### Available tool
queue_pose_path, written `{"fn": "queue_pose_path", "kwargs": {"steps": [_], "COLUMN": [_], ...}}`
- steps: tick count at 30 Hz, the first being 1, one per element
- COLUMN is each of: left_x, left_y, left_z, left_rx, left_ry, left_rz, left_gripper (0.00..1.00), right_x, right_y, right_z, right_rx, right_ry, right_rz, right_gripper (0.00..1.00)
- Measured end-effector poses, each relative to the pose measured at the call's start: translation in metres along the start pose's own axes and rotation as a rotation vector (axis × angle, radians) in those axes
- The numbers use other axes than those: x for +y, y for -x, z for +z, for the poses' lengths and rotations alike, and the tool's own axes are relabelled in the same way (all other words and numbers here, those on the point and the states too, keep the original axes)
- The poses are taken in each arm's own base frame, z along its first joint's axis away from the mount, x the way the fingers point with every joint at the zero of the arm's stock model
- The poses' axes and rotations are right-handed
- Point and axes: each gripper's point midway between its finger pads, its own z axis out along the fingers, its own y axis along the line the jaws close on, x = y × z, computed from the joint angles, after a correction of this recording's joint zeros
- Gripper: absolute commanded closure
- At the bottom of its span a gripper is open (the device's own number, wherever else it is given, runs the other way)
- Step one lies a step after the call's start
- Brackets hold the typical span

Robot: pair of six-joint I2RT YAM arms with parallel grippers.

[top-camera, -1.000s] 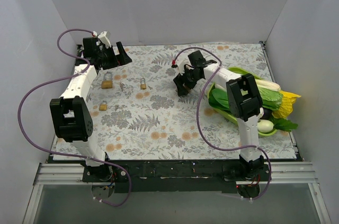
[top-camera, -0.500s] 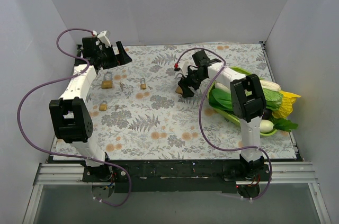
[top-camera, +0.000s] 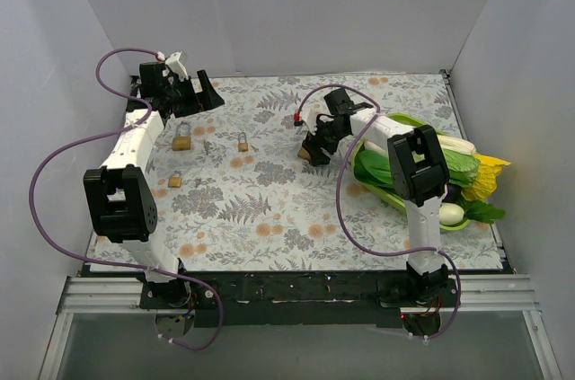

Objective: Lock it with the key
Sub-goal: Pick up the lock from the center of the board.

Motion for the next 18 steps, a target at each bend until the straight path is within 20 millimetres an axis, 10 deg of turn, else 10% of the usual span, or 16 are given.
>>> {"fn": "queue_pose_path", "kwargs": {"steps": [9, 12, 14, 18], "left_x": [0.000, 0.001, 0.002, 0.003], "left_y": [0.000, 0.000, 0.001, 0.001], "left_z": [0.000, -0.001, -0.001, -0.001], "left_rx": [0.001, -0.001, -0.002, -0.006], "left_ry": [0.002, 0.005, 0.007, 0.004], "left_rz": [-0.018, -0.033, -0.042, -0.058], "left_gripper": [0.02, 0.02, 0.02, 0.02], "right_x": [-0.004, -0.003, -0.003, 0.000], "right_y": [0.007, 0.009, 0.012, 0.014], "right_z": [0.009, 0.011, 0.012, 0.013], "right_rx": [-0.026, -0.032, -0.037, -0.037], "right_ry": [-0.046, -0.046, -0.047, -0.040], "right_rz": [-0.041, -0.048, -0.062, -0.095], "right_gripper": [0.32, 0.59, 0.96, 0.99]}}
